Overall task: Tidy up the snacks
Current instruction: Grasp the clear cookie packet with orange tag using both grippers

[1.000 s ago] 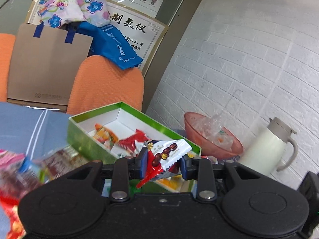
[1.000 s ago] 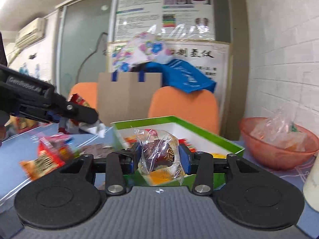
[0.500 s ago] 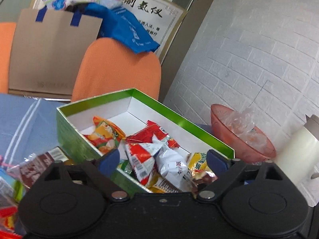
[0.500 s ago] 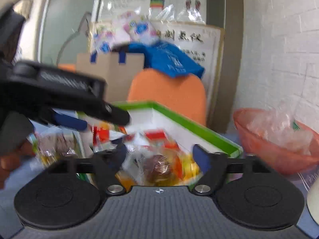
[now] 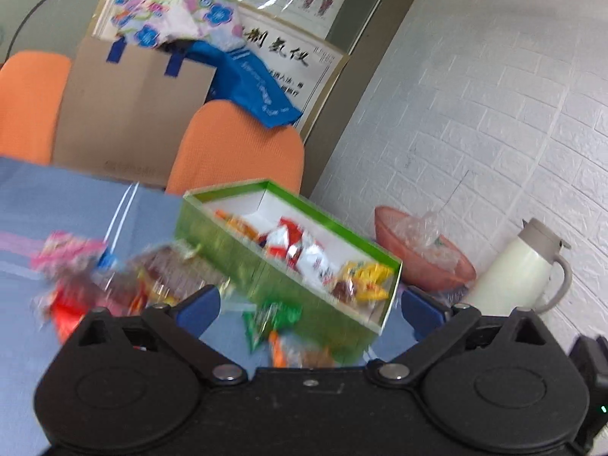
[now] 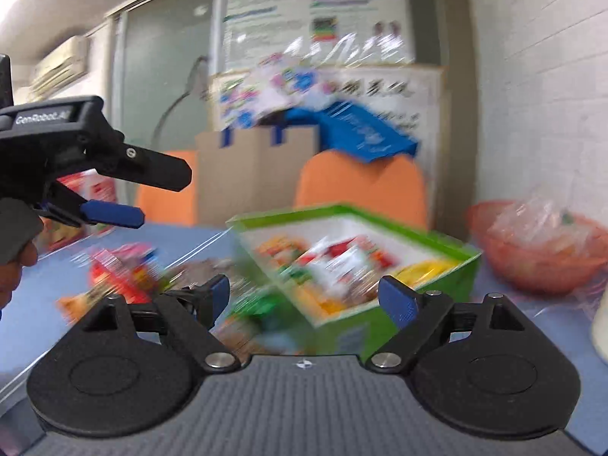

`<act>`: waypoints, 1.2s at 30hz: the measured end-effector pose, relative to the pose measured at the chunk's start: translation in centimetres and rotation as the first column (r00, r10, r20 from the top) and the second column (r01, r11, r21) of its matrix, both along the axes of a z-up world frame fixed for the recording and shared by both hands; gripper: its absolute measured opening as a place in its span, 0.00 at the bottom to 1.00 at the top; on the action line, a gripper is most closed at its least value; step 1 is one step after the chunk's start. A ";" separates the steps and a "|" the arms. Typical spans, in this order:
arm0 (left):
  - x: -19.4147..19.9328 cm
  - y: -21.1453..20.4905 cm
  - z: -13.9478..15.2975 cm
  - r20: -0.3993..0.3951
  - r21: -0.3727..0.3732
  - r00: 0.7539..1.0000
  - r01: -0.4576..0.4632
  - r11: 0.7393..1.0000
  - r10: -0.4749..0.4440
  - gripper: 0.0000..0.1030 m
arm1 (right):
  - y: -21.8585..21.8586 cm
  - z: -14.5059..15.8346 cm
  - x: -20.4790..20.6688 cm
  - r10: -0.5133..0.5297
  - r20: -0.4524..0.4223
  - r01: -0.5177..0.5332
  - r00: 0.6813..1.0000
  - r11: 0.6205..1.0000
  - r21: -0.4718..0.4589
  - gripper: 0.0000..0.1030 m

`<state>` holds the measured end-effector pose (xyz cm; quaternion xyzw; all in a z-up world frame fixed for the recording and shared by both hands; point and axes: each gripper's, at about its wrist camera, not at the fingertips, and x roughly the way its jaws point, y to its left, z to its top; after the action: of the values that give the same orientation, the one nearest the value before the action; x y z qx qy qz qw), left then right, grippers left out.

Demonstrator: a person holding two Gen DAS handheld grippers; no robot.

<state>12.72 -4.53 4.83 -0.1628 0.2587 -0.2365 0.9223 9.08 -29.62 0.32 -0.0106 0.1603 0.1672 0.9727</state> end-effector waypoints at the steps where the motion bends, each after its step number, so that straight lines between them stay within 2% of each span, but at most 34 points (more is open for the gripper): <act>1: -0.9 0.6 -0.6 -0.020 0.003 1.000 -0.002 1.000 0.002 1.00 | 0.6 -0.4 0.1 0.037 -0.029 -0.038 0.999 0.999 -0.020 1.00; 4: -3.4 2.1 -1.8 -0.033 0.010 0.999 -0.020 1.000 0.020 1.00 | 2.6 -1.3 0.8 0.080 -0.074 -0.089 0.994 0.988 -0.126 1.00; 8: -5.8 4.2 -2.7 -0.048 -0.013 0.998 -0.036 0.999 0.035 1.00 | 4.9 -1.9 2.4 0.120 -0.073 -0.134 0.990 0.961 -0.240 1.00; 11: -6.7 5.3 -2.8 -0.048 -0.015 0.998 -0.051 0.999 0.050 1.00 | 5.7 -2.4 4.1 0.128 -0.116 -0.154 0.985 0.955 -0.253 1.00; 12: -7.0 5.6 -2.8 -0.048 -0.016 0.998 -0.052 0.999 0.051 1.00 | 5.8 -2.6 4.6 0.141 -0.156 -0.175 0.978 0.956 -0.236 0.90; 13: -7.1 5.9 -2.9 -0.046 -0.020 0.998 -0.048 0.999 0.047 1.00 | 6.1 -2.7 4.6 0.135 -0.181 -0.175 0.974 0.959 -0.224 0.76; 14: -7.2 6.1 -3.0 -0.045 -0.022 0.998 -0.043 0.999 0.042 1.00 | 6.4 -2.8 4.2 0.147 -0.189 -0.186 0.971 0.959 -0.212 0.70; 15: -7.3 6.2 -3.2 -0.047 -0.021 0.998 -0.040 0.999 0.039 1.00 | 6.9 -2.9 3.5 0.174 -0.191 -0.212 0.966 0.956 -0.202 0.70; 19: -7.1 5.8 -4.3 -0.084 -0.021 0.996 -0.006 1.000 0.005 1.00 | 9.2 -2.5 -0.2 0.219 -0.213 -0.256 0.952 0.953 -0.164 0.72; 21: -6.9 5.5 -5.3 -0.114 -0.035 0.993 0.005 0.999 -0.008 1.00 | 9.7 -2.2 -1.9 0.255 -0.206 -0.281 0.945 0.953 -0.109 0.84; 22: -6.8 5.4 -5.7 -0.130 -0.042 0.991 0.008 0.999 -0.014 1.00 | 9.7 -2.1 -2.7 0.268 -0.195 -0.288 0.944 0.954 -0.085 0.96; 23: -6.6 5.2 -6.1 -0.143 -0.050 0.990 0.014 0.999 -0.021 1.00 | 9.6 -2.0 -3.5 0.270 -0.179 -0.287 0.946 0.955 -0.073 1.00; 28: -4.3 3.7 -6.7 -0.166 -0.063 0.985 0.038 0.997 -0.048 1.00 | 9.2 -2.0 -4.3 0.234 -0.169 -0.253 0.957 0.962 -0.104 1.00; 31: -2.7 2.7 -6.9 -0.188 -0.069 0.980 0.058 0.996 -0.070 1.00 | 8.7 -2.1 -3.7 0.220 -0.183 -0.236 0.958 0.969 -0.074 1.00; 34: -1.9 2.2 -7.3 -0.212 -0.061 0.974 0.065 0.996 -0.077 0.90 | 8.7 -2.4 -3.2 0.227 -0.202 -0.242 0.953 0.969 -0.053 1.00; 36: -1.7 2.1 -7.4 -0.215 -0.062 0.973 0.070 0.996 -0.082 0.89 | 8.7 -2.7 -2.8 0.234 -0.216 -0.248 0.948 0.968 -0.040 1.00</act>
<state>10.97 -2.44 -2.56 -0.2023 0.3574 -0.2591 0.8742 6.30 -20.89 -2.39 -0.0450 0.2646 0.2795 0.9219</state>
